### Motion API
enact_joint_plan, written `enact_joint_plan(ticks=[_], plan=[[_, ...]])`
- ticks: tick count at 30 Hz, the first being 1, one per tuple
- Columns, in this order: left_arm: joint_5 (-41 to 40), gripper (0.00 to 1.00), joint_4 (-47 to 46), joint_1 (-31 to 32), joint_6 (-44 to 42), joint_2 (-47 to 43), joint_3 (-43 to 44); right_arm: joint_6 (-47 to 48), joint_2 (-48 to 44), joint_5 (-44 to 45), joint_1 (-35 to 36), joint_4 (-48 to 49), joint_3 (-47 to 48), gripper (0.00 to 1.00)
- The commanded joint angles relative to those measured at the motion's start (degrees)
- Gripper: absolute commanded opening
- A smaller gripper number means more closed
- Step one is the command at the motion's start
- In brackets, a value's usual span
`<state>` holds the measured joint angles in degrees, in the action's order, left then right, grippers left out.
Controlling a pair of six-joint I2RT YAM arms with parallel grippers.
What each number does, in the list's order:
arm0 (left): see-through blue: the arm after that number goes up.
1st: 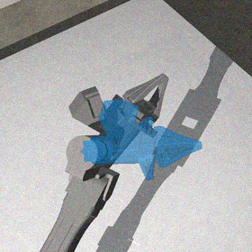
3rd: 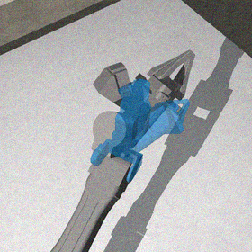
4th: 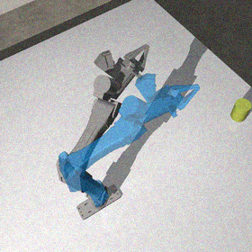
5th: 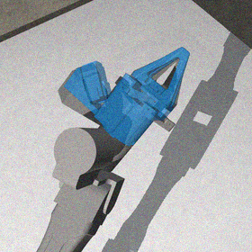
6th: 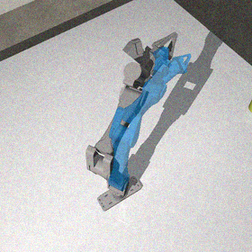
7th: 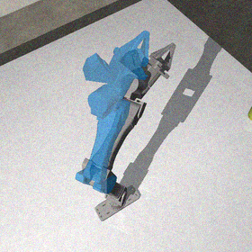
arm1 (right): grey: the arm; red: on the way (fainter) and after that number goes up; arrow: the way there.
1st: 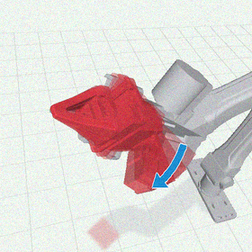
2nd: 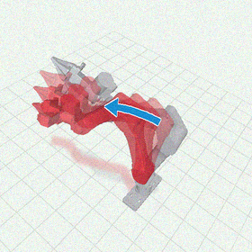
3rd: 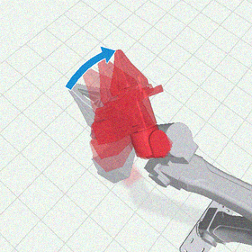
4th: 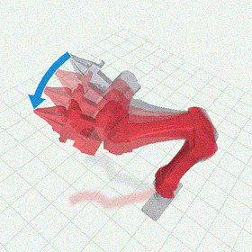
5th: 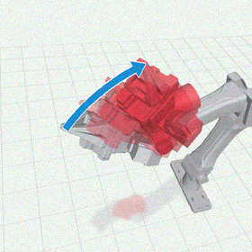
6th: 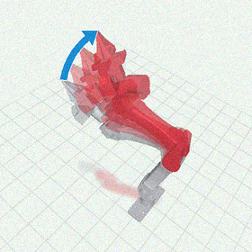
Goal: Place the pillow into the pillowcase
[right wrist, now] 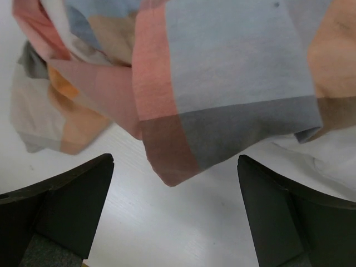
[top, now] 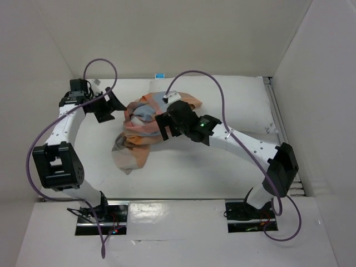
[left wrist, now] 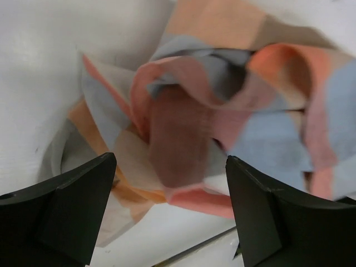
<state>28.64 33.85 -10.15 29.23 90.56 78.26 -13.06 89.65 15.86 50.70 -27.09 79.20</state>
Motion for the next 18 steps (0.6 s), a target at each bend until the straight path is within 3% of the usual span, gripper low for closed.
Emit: enact_joint_plan(ticks=[1,5,8,9,10,12,18], plan=[[2.1,0.93,-4.4,0.6,-1.4,3.4,-1.5,-2.5,1.5,10.9,1.7,-1.7,3.6,0.99],[-1.6,0.90,-6.9,3.2,-2.2,6.9,-0.2,-3.8,3.9,14.6,1.7,-1.2,4.2,0.87],[0.5,0.82,-10.4,3.2,-0.8,10.2,0.3,-4.3,5.3,14.6,2.2,-0.6,5.0,0.51],[2.6,0.75,-11.3,3.2,-0.2,11.4,0.8,-4.3,5.3,14.6,2.2,-0.6,5.8,0.36],[3.8,0.71,-11.9,3.2,-0.2,12.5,1.5,-4.3,5.3,14.6,2.2,-0.6,6.4,0.04],[5.2,0.66,-11.9,3.2,0.6,14.3,3.0,-4.9,2.5,16.0,1.6,-0.6,7.6,0.00],[4.1,0.65,-15.8,3.7,2.1,12.0,1.9,-4.9,-7.1,13.4,-4.9,-0.6,6.0,0.00]])
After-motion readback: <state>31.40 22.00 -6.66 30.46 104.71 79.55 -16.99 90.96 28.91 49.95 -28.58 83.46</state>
